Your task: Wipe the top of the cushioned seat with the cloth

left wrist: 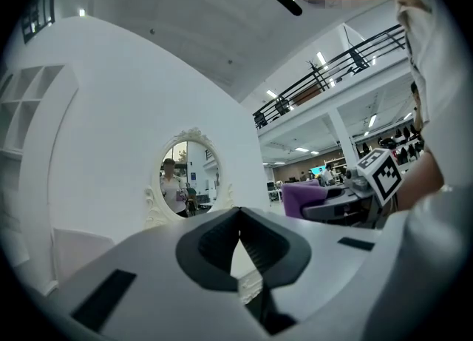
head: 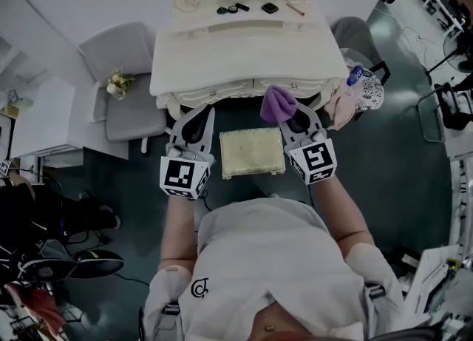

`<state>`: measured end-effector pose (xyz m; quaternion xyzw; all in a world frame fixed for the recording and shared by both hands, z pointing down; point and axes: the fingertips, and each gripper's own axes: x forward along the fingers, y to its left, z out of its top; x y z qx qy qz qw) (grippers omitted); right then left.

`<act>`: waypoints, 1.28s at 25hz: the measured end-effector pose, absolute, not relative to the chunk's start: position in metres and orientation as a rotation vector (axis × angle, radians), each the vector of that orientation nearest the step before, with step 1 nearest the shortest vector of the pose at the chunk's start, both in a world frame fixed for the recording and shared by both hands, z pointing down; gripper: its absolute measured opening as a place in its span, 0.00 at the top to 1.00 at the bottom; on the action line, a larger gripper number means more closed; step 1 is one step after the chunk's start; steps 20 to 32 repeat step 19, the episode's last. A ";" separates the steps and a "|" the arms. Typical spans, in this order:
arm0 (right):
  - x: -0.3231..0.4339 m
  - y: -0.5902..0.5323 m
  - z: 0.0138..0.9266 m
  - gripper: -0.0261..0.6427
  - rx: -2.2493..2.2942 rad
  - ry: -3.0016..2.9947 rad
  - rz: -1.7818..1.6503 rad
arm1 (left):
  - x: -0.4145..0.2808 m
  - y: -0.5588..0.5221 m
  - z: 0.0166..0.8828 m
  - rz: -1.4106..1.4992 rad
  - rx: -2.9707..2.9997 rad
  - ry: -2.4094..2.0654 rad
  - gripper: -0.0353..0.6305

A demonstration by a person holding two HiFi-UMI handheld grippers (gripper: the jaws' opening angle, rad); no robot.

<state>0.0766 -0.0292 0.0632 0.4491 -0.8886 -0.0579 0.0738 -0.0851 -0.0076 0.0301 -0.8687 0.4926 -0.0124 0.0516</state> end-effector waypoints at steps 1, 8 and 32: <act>0.076 -0.029 0.063 0.86 1.352 -2.669 -0.168 | -0.085 -0.008 0.032 -0.048 -2.648 1.500 0.93; 0.079 -0.037 0.066 0.86 1.388 -2.649 -0.139 | -0.087 -0.011 0.036 -0.051 -2.657 1.510 0.93; 0.085 -0.039 0.078 0.86 1.425 -2.611 -0.029 | -0.083 -0.017 0.040 -0.083 -2.665 1.514 0.93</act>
